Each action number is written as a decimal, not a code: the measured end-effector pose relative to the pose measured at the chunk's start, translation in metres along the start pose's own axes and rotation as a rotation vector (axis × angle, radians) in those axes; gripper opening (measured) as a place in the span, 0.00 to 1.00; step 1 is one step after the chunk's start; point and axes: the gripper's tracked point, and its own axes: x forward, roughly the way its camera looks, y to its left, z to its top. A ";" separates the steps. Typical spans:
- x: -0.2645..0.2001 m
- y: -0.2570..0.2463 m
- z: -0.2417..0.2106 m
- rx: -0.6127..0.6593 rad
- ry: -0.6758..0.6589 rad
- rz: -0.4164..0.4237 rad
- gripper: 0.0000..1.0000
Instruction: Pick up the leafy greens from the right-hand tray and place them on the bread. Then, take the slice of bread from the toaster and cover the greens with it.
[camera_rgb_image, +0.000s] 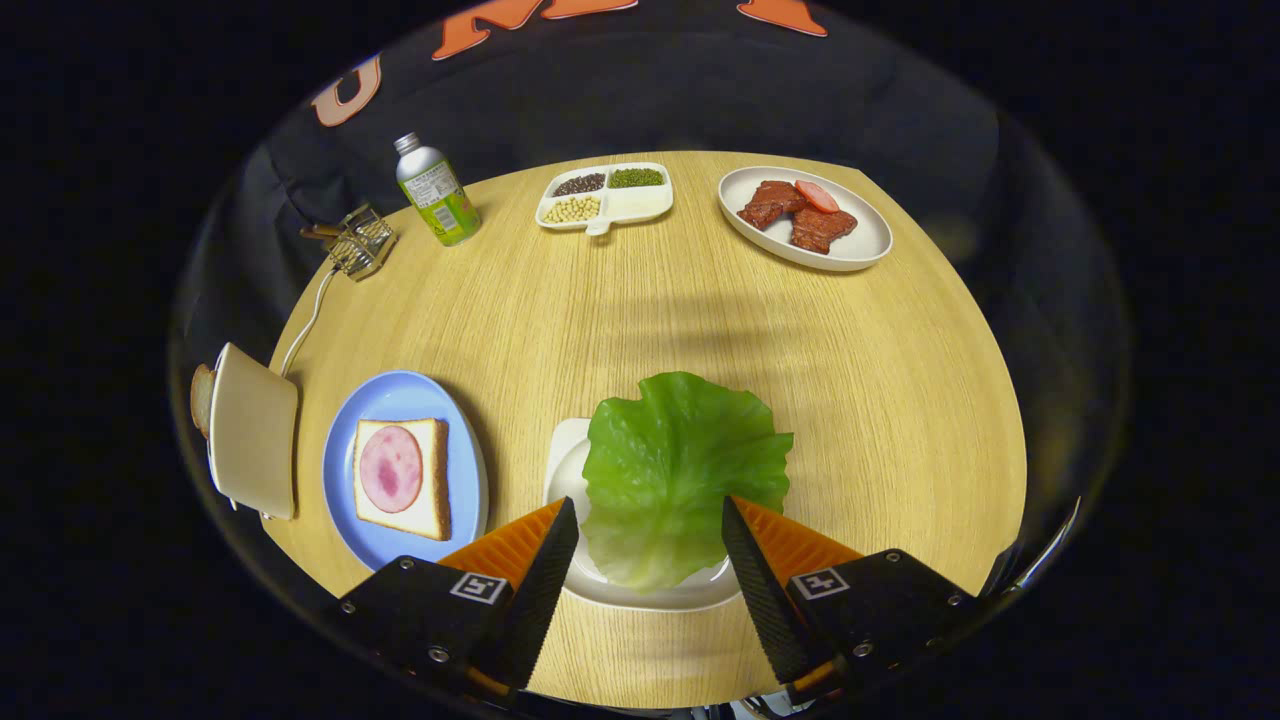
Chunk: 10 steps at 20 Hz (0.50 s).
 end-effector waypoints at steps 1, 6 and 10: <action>0.004 0.000 -0.002 0.000 0.009 -0.006 0.88; 0.026 -0.006 -0.010 0.017 0.054 -0.050 0.87; 0.032 -0.005 -0.011 0.030 0.048 -0.061 0.85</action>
